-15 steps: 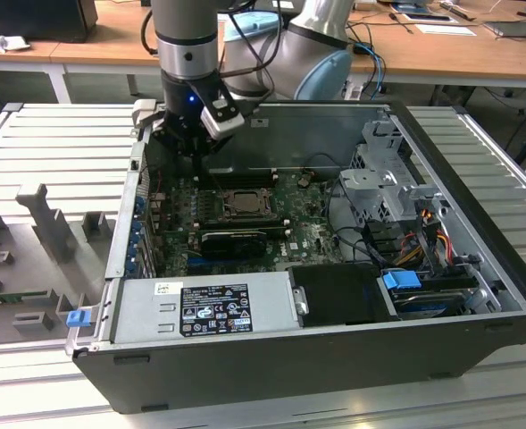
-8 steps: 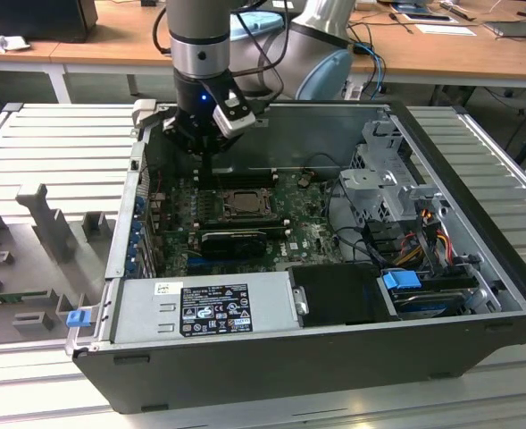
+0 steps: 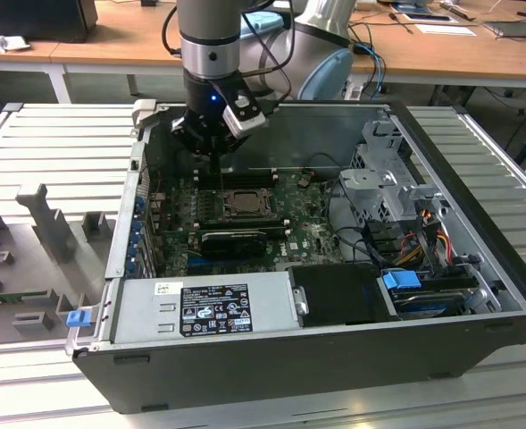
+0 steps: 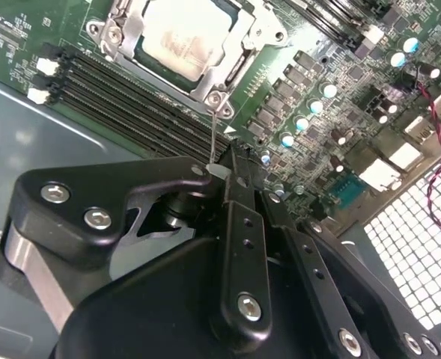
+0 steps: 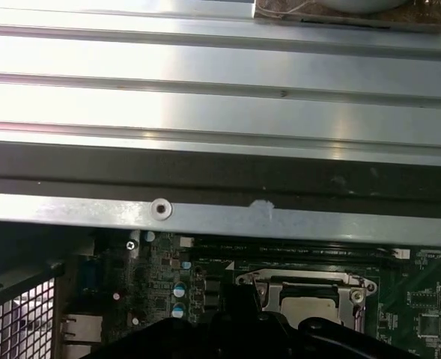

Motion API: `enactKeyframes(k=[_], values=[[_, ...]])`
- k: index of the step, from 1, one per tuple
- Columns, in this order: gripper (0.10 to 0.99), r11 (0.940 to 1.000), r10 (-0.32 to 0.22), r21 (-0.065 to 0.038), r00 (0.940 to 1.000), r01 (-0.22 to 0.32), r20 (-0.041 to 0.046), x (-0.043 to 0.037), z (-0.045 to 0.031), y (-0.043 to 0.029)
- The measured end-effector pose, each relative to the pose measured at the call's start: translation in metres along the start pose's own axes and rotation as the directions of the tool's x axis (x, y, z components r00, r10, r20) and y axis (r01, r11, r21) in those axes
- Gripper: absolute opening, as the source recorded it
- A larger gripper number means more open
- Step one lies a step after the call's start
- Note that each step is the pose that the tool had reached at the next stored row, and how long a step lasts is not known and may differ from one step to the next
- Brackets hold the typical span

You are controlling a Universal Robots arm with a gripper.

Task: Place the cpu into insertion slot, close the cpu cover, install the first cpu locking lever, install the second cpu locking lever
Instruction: 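Install the first cpu locking lever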

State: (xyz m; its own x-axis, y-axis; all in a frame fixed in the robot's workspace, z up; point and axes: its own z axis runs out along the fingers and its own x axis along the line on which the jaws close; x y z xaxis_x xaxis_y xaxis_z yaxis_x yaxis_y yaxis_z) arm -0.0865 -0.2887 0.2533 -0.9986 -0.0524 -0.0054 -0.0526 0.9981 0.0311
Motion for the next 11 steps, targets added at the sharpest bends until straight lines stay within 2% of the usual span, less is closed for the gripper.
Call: enactKeyframes(k=[11], values=[[0.106, 1.0, 0.0, 0.0, 1.0, 0.0, 0.0, -0.0138, 0.0024, -0.0008]])
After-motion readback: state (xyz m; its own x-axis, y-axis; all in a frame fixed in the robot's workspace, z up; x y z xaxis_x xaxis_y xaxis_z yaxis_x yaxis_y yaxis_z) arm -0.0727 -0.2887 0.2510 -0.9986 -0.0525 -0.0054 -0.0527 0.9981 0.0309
